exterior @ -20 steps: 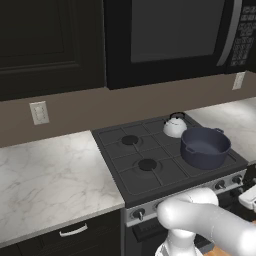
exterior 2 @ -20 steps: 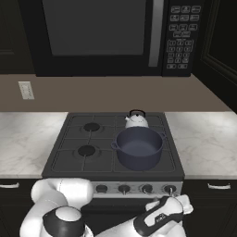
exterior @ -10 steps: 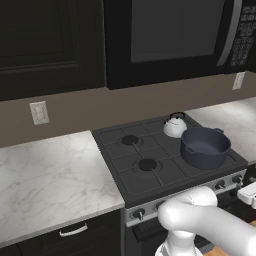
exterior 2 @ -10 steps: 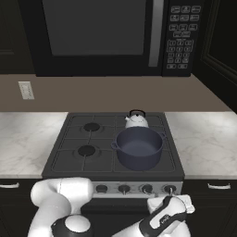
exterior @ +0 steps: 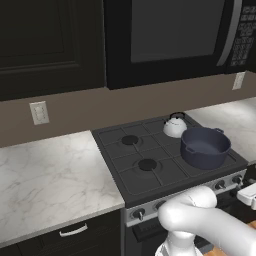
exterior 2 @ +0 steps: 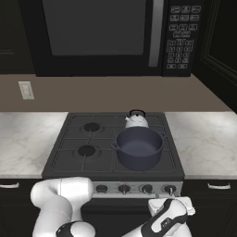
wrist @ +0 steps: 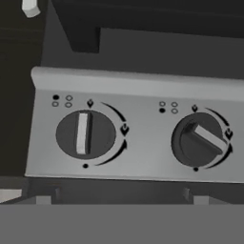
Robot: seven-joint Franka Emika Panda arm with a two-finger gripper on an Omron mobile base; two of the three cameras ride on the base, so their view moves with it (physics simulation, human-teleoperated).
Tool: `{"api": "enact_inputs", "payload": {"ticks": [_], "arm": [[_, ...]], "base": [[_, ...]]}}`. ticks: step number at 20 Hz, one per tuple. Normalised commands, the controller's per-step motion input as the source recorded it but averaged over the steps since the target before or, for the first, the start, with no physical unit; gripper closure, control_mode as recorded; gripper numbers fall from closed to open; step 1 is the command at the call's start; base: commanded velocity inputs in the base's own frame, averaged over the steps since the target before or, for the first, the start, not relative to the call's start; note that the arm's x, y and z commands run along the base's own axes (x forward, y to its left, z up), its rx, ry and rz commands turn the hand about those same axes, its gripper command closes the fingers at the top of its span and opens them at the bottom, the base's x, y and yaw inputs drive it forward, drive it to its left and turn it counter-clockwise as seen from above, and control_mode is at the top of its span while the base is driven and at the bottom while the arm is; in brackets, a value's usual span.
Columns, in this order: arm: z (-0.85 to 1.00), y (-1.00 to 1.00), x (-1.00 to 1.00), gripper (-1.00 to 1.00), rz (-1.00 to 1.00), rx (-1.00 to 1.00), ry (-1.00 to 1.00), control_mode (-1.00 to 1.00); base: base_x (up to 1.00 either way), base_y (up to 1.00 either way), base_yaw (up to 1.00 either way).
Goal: Pick the kettle from the cabinet and place it on a stove burner. Then pick the pot from the counter and place it on another stove burner. Finally, turn both burners on.
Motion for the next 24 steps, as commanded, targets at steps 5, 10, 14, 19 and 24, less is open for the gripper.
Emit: {"api": "enact_inputs", "payload": {"ticks": [5,10,14,19,24], "arm": [[-0.08,-0.03,0.07,-1.0,0.0,0.01,0.0,-1.0],[-0.07,-0.28,0.0,-1.0,0.0,0.0,0.0,-1.0],[0.0,-0.3,0.09,-1.0,0.0,0.0,0.0,-1.0],[-0.01,-0.13,0.19,-1.0,0.0,0.01,0.0,-1.0],[-0.06,-0.06,0.17,-1.0,0.0,0.02,0.0,-1.0]], "base": [[0.0,0.0,0.0],[0.0,0.0,0.0],[0.0,0.0,0.0],[0.0,0.0,0.0],[0.0,0.0,0.0]]}}
